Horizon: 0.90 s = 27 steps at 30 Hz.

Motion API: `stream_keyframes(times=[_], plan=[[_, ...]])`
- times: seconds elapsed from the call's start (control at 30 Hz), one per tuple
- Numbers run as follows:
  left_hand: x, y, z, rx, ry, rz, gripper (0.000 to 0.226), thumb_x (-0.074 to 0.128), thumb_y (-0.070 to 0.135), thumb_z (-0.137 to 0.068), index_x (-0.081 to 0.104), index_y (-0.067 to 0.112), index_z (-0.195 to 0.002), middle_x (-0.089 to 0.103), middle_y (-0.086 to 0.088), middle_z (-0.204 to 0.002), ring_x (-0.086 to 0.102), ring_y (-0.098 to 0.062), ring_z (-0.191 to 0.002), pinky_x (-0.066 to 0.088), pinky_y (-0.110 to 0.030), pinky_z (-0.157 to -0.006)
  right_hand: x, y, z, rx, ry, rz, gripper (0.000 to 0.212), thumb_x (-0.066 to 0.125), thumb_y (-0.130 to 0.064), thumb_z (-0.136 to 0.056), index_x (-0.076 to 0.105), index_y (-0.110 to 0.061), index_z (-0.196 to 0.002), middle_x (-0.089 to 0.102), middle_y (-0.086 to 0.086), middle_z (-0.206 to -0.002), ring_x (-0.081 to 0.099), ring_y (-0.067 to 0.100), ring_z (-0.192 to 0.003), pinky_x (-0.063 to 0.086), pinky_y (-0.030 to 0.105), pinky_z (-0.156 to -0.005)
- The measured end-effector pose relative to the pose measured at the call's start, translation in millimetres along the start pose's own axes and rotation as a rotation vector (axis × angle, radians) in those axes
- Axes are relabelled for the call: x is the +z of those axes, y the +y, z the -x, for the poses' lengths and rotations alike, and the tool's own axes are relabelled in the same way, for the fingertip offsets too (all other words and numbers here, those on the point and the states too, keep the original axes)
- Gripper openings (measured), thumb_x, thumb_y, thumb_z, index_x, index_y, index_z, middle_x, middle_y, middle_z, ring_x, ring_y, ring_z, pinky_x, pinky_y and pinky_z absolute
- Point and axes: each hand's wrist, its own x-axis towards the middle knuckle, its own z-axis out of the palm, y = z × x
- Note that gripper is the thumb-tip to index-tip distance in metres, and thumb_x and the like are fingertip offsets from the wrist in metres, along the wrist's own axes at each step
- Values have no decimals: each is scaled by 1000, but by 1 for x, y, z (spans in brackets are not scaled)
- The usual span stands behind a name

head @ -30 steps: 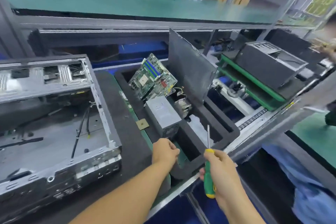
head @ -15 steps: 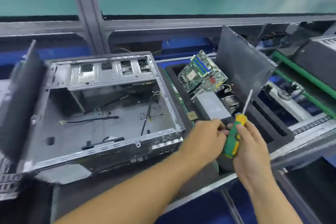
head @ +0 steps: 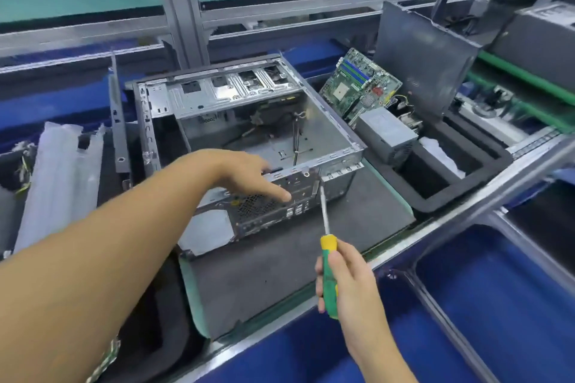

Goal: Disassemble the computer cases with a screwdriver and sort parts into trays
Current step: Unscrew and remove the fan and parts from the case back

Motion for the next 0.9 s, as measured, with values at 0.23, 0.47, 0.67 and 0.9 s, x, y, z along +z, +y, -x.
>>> stream_keyframes(times=[0.23,0.47,0.67,0.9], plan=[[24,-6,-19,19,189,225,31,66,25,-81,63,13,-109,63,-3,-108,58,-22,-96,47,-37,-79,8,51,-3,21,58,285,15,58,-45,-96,64,-47,-110,67,-11,-85,56,10,-62,45,26,-58],[25,-1,-18,-27,153,338,16,64,15,-80,58,9,-95,50,0,-91,43,-16,-78,33,-32,-64,18,57,-23,-52,68,333,21,53,-54,-95,60,-47,-113,62,-14,-77,49,2,-59,45,19,-57],[26,-2,-17,-30,134,392,21,63,14,-78,58,5,-97,46,-4,-85,35,-16,-66,26,-29,-54,19,62,-23,-59,91,338,16,54,-50,-96,62,-48,-109,64,-12,-82,52,5,-62,47,24,-60],[24,-8,-22,-34,140,380,36,65,23,-75,57,4,-104,46,0,-94,38,-18,-76,29,-27,-55,7,38,-28,244,-73,-68,13,65,-32,-95,77,-28,-93,58,0,-73,40,19,-47,29,25,-41]])
